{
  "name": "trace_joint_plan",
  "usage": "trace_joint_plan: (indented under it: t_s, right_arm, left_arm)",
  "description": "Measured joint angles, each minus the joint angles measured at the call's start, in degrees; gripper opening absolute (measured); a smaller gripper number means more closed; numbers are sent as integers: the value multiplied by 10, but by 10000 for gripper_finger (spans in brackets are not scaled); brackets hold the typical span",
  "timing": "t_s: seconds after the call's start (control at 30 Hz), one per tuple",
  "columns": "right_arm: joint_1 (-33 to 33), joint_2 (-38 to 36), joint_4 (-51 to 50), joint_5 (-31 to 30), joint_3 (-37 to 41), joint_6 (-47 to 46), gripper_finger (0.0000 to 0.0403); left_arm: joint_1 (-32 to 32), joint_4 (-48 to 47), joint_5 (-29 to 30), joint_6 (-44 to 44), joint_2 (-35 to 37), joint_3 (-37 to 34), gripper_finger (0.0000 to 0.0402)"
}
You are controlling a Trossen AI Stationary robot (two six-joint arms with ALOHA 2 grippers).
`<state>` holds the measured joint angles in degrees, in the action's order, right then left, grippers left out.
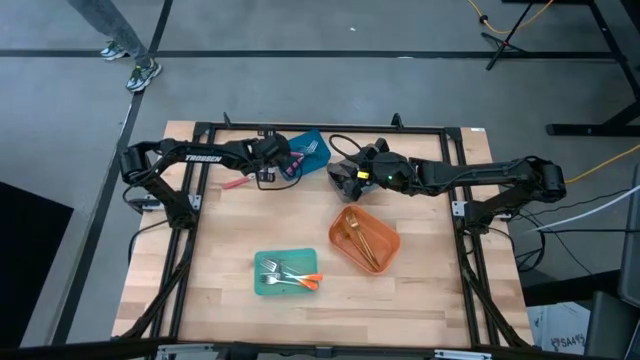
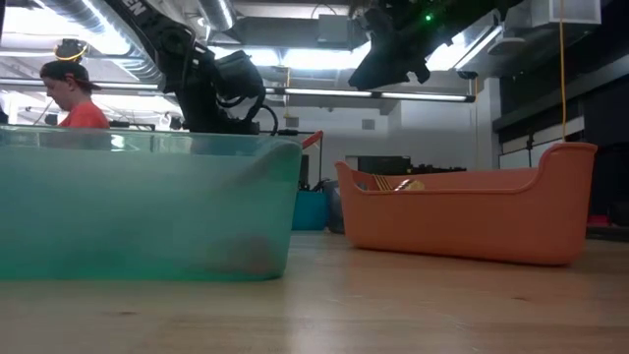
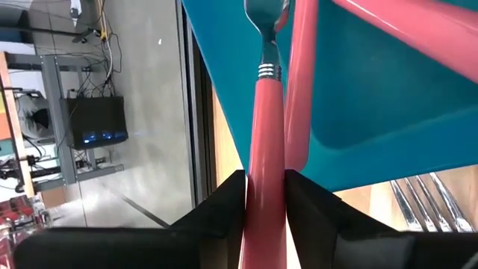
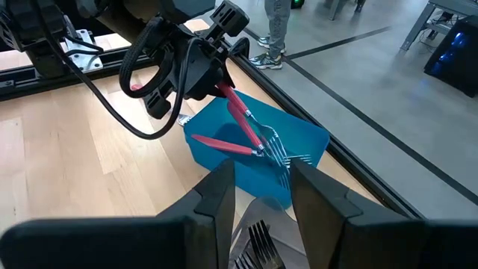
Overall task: Sort silverware by color (type)
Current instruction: Put the pink fork into the top left blue bin
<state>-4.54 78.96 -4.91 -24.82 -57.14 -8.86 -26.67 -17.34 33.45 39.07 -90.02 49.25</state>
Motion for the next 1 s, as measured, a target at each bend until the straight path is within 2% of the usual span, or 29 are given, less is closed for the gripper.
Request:
trace_joint_plan:
  t_s: [0.23,0.6,0.83,1.0]
  right_arm:
    - [0,0,-2,0,0,0,117]
    - [0,0,-16,0,0,0,117]
    - [0,0,-17,0,0,0,117]
    - [0,0,-17,0,0,0,117]
  left_arm:
    - [25,15,-4,0,0,0,88]
    - [43,105,-17,5,0,0,88]
    - [36,105,-118,-28,0,0,88]
    - [33,105,-127,-39,0,0,88]
